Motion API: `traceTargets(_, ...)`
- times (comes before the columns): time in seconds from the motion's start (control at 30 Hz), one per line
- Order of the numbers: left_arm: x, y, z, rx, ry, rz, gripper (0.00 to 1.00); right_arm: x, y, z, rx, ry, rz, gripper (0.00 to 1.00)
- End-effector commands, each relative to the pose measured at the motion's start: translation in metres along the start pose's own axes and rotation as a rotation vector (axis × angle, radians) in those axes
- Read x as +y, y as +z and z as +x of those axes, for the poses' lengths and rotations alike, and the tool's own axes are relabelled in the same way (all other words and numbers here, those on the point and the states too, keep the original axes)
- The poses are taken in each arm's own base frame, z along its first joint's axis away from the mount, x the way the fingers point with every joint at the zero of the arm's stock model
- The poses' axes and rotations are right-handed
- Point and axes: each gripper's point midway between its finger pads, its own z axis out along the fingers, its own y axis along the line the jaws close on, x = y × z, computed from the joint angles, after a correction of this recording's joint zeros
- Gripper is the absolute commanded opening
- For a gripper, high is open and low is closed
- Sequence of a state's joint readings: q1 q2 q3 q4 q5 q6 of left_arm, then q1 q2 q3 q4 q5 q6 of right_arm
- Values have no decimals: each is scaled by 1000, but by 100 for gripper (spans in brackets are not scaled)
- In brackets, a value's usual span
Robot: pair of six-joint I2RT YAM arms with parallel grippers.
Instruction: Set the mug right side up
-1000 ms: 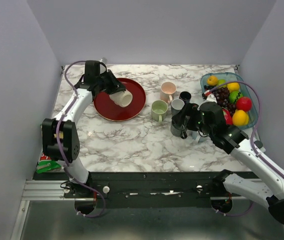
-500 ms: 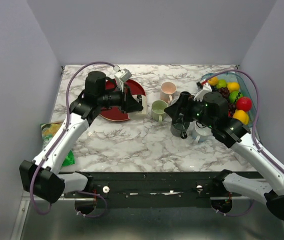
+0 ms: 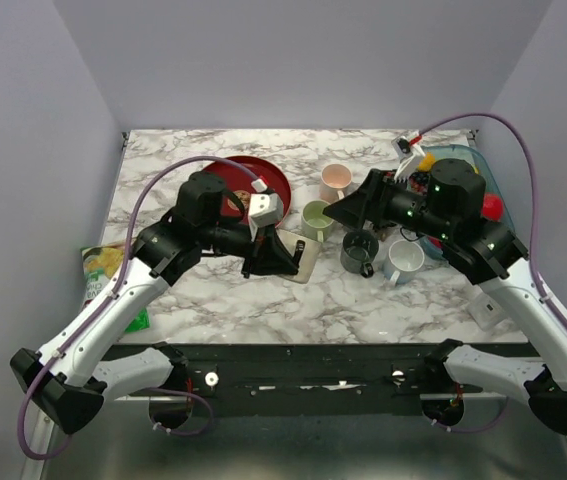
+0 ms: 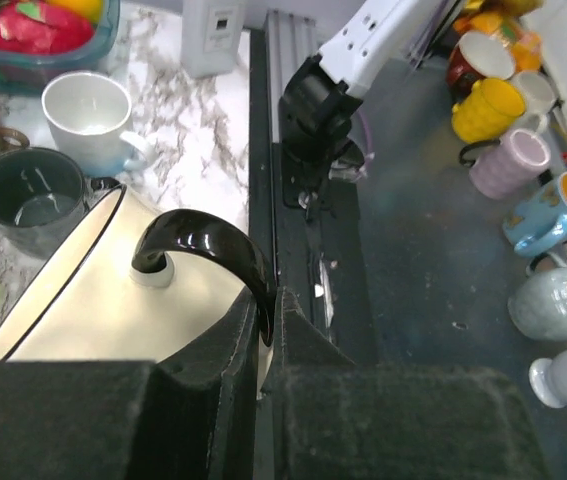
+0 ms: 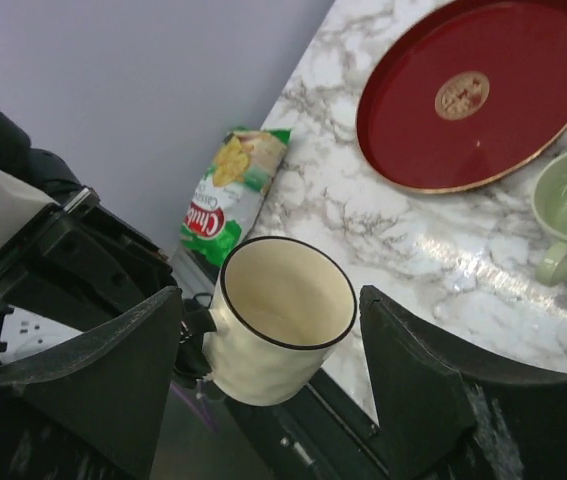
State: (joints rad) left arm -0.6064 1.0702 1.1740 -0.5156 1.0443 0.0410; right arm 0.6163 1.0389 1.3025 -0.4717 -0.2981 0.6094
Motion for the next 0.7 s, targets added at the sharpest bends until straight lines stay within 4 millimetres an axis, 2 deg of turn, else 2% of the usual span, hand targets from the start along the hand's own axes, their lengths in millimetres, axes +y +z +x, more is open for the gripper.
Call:
traceTargets(0.0,29,12,-7,34,49,-208,0,-6,0,35,154,62,8,78)
traceTargets(0.1,49,17,-6,54,43,-332,0,-15,3,44,172,69,34,85)
traceTargets(0.3,61,22,-10,29,75,-436,0,-32,4,59,199,79,99,90)
traceTargets(0.5,62,41,-7,52,96,-430,0,-43,18,71,262,102,129,89)
traceTargets(0.6,67,49,-5,71,100,-437,0,-43,24,72,268,106,129,85)
traceTargets(0.67,69,51,-6,73,106,-446,0,-45,29,74,278,112,133,79)
